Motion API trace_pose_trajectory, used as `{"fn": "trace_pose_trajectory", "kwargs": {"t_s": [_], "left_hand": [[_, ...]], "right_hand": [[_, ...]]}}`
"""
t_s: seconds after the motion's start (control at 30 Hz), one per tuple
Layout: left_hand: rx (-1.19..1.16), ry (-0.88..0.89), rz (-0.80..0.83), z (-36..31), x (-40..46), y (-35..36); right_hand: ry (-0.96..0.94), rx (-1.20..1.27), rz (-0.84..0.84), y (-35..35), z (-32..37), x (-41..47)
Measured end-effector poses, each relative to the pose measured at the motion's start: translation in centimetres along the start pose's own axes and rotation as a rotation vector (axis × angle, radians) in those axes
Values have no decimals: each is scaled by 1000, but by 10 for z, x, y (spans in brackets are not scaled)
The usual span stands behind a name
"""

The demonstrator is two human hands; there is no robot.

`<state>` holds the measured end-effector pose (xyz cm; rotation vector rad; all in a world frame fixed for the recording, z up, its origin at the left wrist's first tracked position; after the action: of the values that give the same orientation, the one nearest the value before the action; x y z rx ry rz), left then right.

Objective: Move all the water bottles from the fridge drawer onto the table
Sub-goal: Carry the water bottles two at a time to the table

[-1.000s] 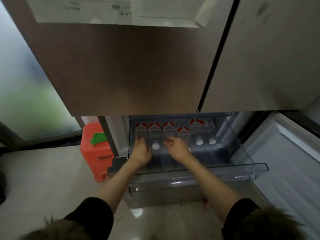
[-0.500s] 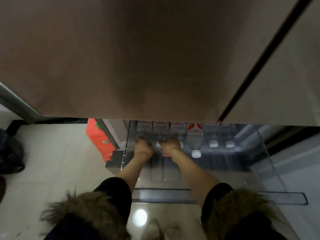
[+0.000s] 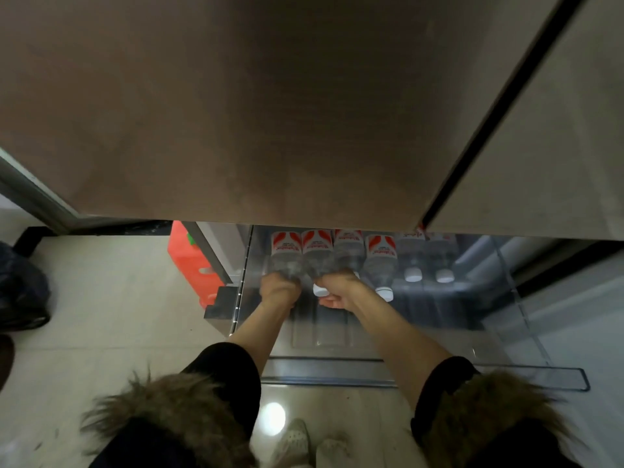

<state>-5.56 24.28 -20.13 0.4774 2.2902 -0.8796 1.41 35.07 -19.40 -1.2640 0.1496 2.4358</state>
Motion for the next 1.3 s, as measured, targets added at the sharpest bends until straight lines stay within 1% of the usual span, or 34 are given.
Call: {"fn": "trace_pose_trajectory", "kwargs": {"t_s": [0.13,0.23,0.3,0.37,0.5,0.63,0.73,0.8,0.87,1.03,1.1,1.2,1.27,1.3], "left_hand": [[-18,72,1,-9,-18,-10],[35,139,-14,-12,-36,-21],[35,192,-49,-12,-52,-29],[41,262,-128,-13,-74,-40],[166,433,-288,-23,-113,-64],[247,602,-372,-32,-126,-86],[287,757,-427,-39,-134,-95],[298,800,-450,-40,-137,-98],[314,819,-448,-41,-139,-96],[319,845,-484,-38,-135,-101],[291,845,-444,-34,-125,-104],[218,842,-281,-30,-113,-99],[231,856,-206,-25,-107,-95],[247,854,-137,-21,-103,-93]], "right_hand": [[-28,56,23,-1,6,-24],[-92,27,-20,-2,12,-39],[-167,-70,-74,-4,13,-51],[-255,-183,-134,-8,13,-66],[-374,-381,-249,-17,13,-92],[-516,-526,-433,-36,23,-126],[-656,-620,-510,-42,31,-149],[-726,-670,-546,-40,34,-158],[-776,-695,-547,-36,37,-160],[-863,-674,-538,-21,38,-160],[-869,-642,-544,-16,41,-157],[-858,-619,-479,-7,47,-145],[-861,-636,-442,-4,47,-139],[-864,-661,-428,-5,45,-137]]}}
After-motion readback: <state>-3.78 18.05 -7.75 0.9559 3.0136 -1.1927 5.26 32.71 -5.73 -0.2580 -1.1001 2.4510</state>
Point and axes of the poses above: each hand's wrist, its own x-axis towards the middle knuckle, its own y-axis out of the palm, z = x × y, the point moved 5 cm from there along x, towards the middle knuckle, and after that the axes turned 4 degrees about z, right-handed, at the moved point
